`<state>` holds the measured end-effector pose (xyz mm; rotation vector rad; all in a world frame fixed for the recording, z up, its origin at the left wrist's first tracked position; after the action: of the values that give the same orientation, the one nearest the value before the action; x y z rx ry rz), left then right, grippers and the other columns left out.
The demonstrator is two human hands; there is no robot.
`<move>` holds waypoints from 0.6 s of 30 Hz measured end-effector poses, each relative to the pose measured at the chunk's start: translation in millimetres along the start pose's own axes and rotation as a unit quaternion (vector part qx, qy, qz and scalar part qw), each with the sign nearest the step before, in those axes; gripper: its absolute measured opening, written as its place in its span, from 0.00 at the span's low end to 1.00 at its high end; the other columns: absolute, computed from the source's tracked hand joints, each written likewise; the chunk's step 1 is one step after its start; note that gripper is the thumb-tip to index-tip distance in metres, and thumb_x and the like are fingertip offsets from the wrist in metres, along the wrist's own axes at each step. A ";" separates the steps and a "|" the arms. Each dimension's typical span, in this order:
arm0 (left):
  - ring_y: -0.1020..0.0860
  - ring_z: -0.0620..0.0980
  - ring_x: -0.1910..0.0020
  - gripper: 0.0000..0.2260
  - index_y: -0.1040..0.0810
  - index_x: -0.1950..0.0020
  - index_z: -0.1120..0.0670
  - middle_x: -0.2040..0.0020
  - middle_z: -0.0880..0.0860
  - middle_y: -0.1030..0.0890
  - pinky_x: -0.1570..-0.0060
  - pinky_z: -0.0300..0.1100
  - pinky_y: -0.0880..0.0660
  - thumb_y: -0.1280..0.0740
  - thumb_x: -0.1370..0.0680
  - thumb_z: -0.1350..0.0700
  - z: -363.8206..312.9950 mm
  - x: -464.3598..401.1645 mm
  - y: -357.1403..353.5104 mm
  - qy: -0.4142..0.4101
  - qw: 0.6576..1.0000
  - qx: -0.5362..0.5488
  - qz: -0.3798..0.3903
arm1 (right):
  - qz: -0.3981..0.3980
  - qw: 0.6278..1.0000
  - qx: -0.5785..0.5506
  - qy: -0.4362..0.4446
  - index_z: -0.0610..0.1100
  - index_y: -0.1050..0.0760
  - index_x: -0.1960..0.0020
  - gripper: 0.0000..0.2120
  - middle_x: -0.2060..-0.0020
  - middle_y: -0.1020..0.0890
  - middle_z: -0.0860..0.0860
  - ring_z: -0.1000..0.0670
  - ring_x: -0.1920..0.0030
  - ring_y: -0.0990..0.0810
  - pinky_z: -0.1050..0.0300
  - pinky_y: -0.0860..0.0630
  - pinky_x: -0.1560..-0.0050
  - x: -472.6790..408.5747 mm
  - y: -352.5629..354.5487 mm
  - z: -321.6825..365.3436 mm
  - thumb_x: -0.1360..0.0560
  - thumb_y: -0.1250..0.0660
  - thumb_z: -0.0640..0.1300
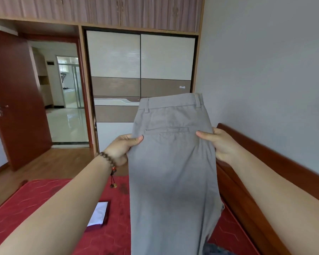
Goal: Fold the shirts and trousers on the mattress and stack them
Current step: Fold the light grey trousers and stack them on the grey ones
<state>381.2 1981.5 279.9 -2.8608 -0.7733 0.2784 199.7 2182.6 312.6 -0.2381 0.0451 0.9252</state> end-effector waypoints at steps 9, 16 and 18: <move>0.17 0.47 0.63 0.05 0.19 0.51 0.60 0.57 0.54 0.16 0.65 0.39 0.21 0.30 0.24 0.58 -55.3 -105.1 37.9 -0.029 0.983 -0.104 -0.148 | -0.081 0.993 0.053 0.061 0.37 0.25 0.37 0.18 0.44 0.19 0.43 0.47 0.49 0.18 0.50 0.22 0.45 -114.5 1.3 39.9 0.26 0.29 0.37; 0.20 0.40 0.68 0.05 0.18 0.51 0.60 0.68 0.43 0.17 0.65 0.34 0.23 0.30 0.24 0.59 -211.8 -111.6 29.9 -0.235 0.935 -0.170 -0.203 | -0.115 0.961 0.055 0.246 0.46 0.21 0.51 0.05 0.55 0.16 0.51 0.51 0.54 0.16 0.57 0.19 0.52 -139.3 -38.5 166.1 0.26 0.29 0.38; 0.20 0.38 0.68 0.03 0.18 0.52 0.59 0.68 0.42 0.17 0.66 0.32 0.24 0.31 0.23 0.61 -230.8 -99.6 26.1 -0.264 0.931 -0.165 -0.190 | -0.109 0.956 0.054 0.268 0.47 0.20 0.53 0.04 0.57 0.15 0.53 0.54 0.57 0.16 0.60 0.20 0.56 -134.5 -45.9 182.4 0.27 0.28 0.39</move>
<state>360.3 1883.0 511.6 -2.8571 -1.5813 0.9682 143.6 2091.1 517.3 -0.3793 0.5601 0.6150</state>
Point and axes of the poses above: each hand's wrist, its own x-axis away from the middle knuckle, its own y-axis out of the back of the hand, z = x × y, the point moved 10 cm from there along -x, towards the middle knuckle
